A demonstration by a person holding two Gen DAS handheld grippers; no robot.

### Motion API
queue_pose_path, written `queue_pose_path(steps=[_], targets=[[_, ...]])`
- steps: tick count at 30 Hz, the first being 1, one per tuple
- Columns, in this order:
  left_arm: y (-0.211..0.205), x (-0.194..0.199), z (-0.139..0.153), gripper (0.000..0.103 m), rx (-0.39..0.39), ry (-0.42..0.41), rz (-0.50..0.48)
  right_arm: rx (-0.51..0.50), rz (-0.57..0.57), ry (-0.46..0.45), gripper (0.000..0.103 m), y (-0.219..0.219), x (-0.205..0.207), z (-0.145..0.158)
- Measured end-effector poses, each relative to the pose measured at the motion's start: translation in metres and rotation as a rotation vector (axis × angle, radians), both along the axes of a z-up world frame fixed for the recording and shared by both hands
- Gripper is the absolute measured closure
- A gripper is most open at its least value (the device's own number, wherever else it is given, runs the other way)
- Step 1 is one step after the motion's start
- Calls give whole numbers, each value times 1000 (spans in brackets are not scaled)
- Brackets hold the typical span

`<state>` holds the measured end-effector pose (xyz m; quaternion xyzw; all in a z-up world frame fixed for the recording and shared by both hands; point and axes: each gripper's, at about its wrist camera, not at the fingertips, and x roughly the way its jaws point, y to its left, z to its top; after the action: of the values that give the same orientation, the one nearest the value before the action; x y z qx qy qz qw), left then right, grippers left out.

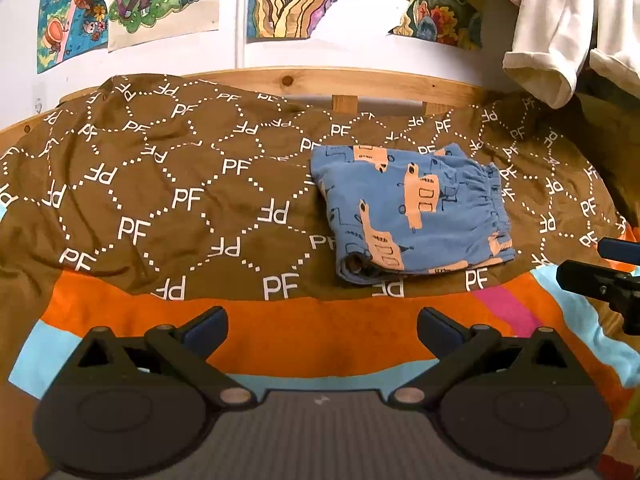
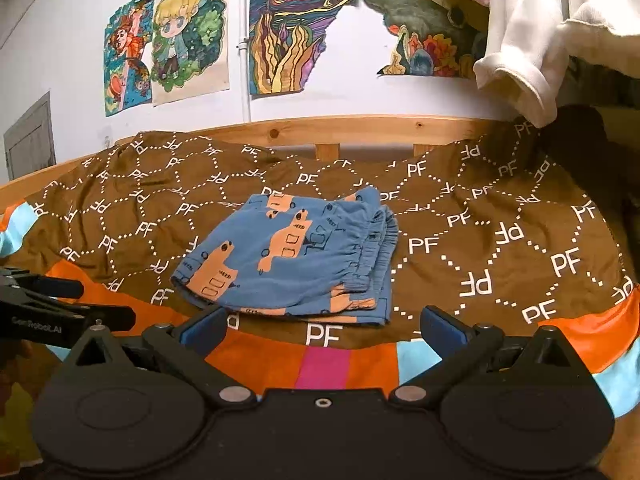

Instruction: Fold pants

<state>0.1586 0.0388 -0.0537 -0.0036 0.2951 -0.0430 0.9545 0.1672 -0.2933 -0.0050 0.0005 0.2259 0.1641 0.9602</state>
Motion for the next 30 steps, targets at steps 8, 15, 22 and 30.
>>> queue_pose_path(steps=[8,15,22,30], targets=[[2,0,-5,0,-6,20,9,12,-4,24,1,0,1,-7],[2,1,-7,0,-6,34,9,21,-6,37,1,-2,3,-10],[2,1,-8,0,-9,46,11,25,-7,49,1,-2,4,-12],[2,2,-8,0,-13,50,12,31,-7,48,1,-2,5,-12]])
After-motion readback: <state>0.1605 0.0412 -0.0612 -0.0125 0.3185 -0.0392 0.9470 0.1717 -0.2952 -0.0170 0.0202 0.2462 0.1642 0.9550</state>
